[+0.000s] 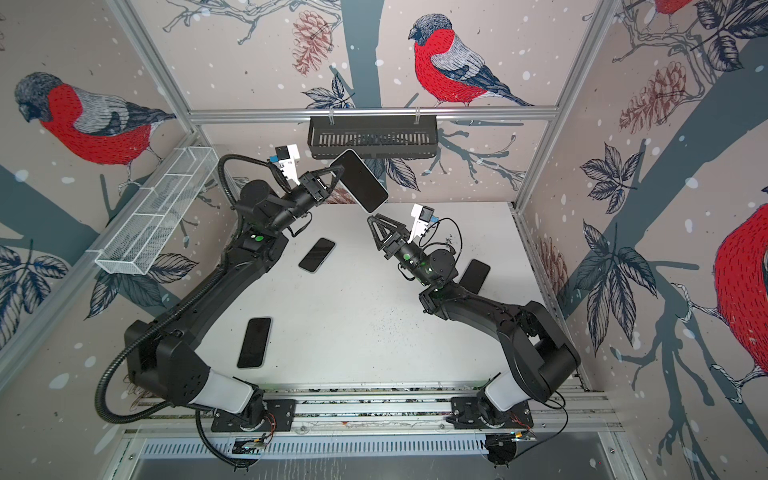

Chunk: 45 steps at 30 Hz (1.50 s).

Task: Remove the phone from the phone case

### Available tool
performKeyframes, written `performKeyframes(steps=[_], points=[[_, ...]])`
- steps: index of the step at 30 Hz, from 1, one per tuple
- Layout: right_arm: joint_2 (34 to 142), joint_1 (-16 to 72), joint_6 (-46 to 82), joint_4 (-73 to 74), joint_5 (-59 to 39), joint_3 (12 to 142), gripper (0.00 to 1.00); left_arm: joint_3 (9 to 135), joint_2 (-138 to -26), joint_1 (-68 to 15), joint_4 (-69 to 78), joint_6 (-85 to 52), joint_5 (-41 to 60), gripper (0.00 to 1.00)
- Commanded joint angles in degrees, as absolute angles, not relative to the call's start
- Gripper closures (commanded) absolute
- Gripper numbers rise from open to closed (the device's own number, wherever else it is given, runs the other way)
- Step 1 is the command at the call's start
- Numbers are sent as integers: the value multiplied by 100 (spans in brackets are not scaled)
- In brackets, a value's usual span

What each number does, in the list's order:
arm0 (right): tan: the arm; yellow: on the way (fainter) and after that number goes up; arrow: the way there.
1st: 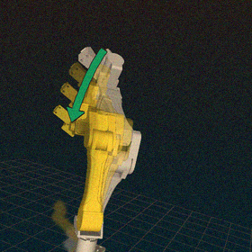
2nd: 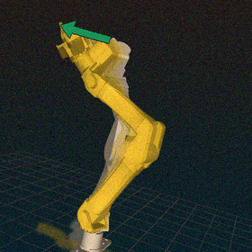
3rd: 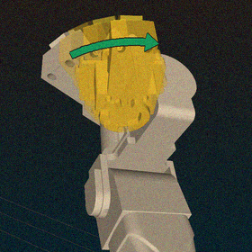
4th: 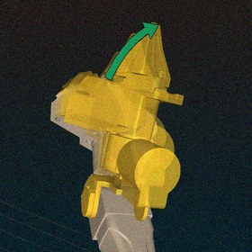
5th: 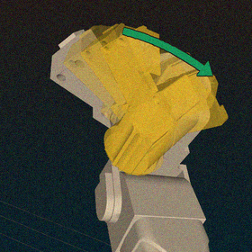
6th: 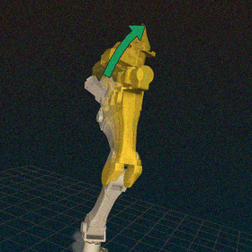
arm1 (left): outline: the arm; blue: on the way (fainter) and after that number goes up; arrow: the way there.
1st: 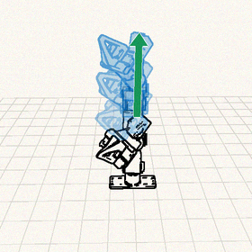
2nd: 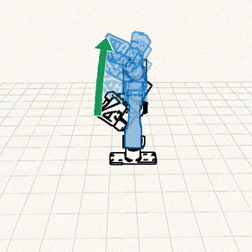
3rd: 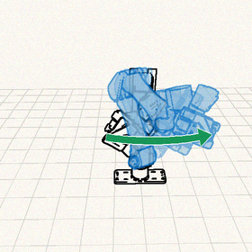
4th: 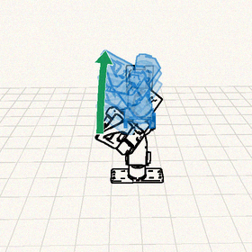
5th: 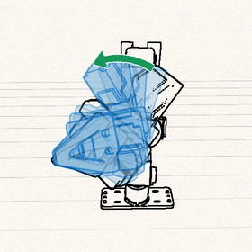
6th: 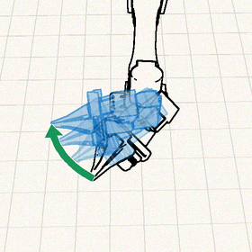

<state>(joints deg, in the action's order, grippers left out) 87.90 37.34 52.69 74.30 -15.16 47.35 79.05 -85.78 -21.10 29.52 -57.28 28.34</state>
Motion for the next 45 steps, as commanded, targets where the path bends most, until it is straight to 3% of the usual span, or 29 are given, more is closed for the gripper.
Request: performKeyframes(steps=[1,45], points=[[8935,3744,5614,8145,-1775,4830,50,7893,-8499,-2092,3595,-5823,2855,100],[9417,3533,6093,9004,-2210,5086,97,7734,-8677,-2109,4127,-6117,3114,100]])
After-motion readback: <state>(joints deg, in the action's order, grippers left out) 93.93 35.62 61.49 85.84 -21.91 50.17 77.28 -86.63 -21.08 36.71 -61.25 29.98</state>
